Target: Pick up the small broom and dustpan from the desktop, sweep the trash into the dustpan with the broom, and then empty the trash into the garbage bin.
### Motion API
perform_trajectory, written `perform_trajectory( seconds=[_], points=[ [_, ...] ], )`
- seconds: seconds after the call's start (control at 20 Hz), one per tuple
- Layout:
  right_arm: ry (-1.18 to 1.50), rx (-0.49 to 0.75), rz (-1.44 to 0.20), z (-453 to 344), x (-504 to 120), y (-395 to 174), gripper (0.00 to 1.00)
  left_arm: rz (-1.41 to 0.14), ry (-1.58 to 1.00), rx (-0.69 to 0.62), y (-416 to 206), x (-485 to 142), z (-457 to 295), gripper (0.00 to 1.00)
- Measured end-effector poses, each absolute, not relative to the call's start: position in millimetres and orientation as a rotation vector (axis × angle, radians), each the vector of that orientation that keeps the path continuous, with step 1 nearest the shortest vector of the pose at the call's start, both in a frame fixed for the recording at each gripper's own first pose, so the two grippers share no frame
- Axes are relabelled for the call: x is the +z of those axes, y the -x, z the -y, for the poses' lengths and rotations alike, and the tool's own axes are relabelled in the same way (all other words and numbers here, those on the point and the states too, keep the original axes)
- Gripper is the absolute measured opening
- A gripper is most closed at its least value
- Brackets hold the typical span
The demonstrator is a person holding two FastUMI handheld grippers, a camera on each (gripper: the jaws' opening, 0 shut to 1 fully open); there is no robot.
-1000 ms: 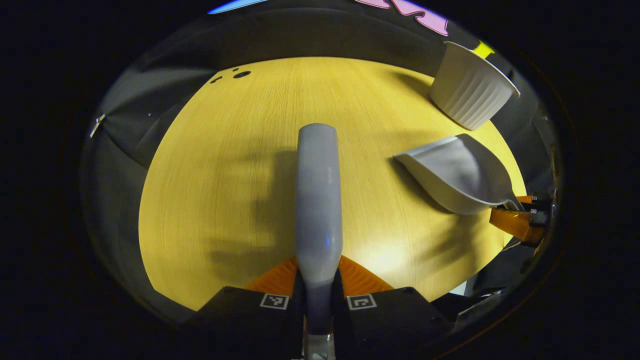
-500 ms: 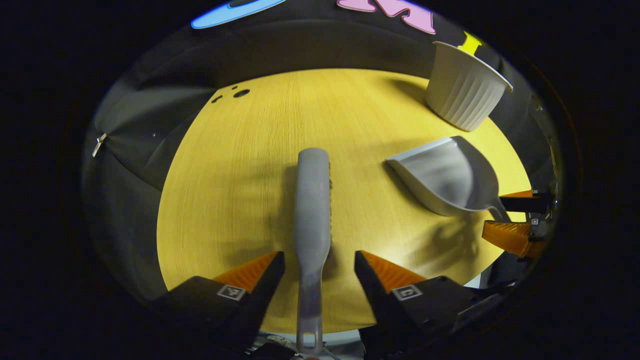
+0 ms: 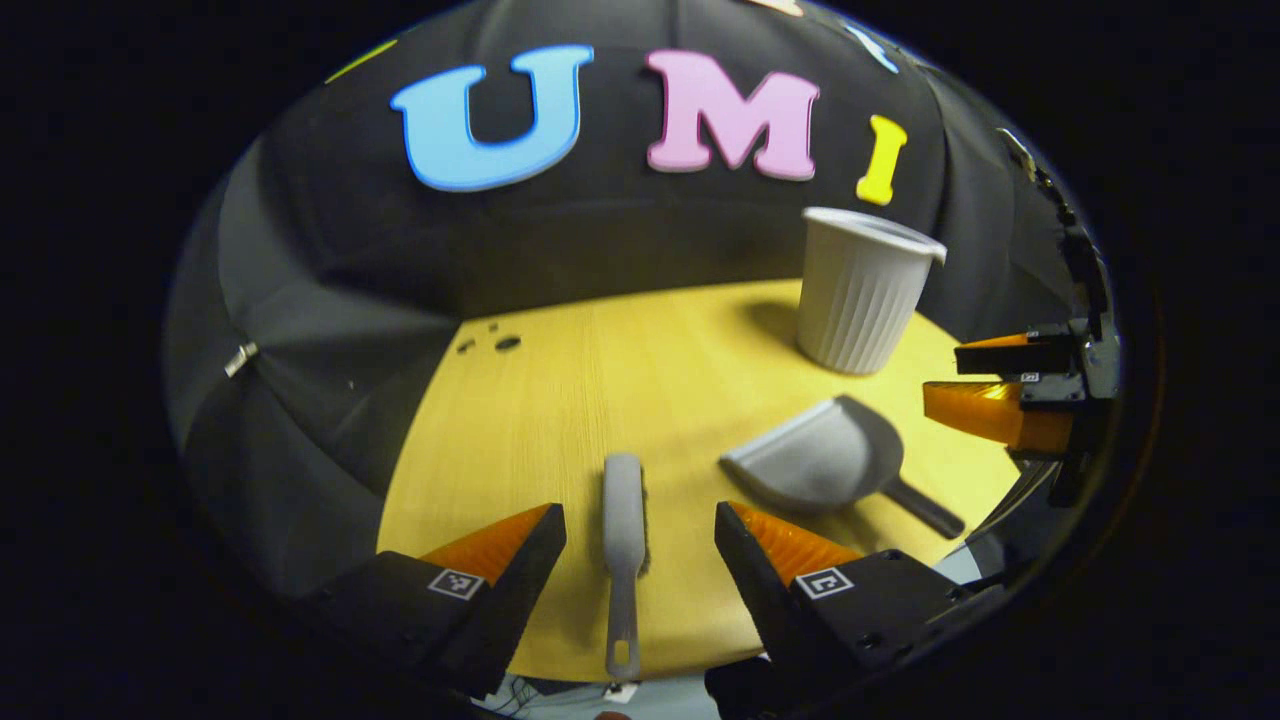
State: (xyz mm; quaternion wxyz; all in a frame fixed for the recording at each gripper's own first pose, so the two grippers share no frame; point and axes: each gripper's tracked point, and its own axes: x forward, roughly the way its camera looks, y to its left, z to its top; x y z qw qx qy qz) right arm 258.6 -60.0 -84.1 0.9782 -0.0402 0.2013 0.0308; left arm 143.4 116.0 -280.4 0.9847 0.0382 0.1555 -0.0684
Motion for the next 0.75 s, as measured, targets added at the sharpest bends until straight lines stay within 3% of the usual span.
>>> perform_trajectory(
  seconds=[0.15,0.4,0.75],
  points=[
    [0.069,0.041,-0.283,55,-43,-252,0.99,-0.126,-0.062,-0.141,-135,-229,-111,0.97],
    [0.088,0.047,-0.154,45,-2,-237,0.99,0.045,-0.155,-0.091,-113,-182,-106,0.98],
    [0.084,-0.011,-0.112,59,10,-223,0.98,0.043,-0.077,-0.094,-110,-192,-95,0.98]
  ],
)
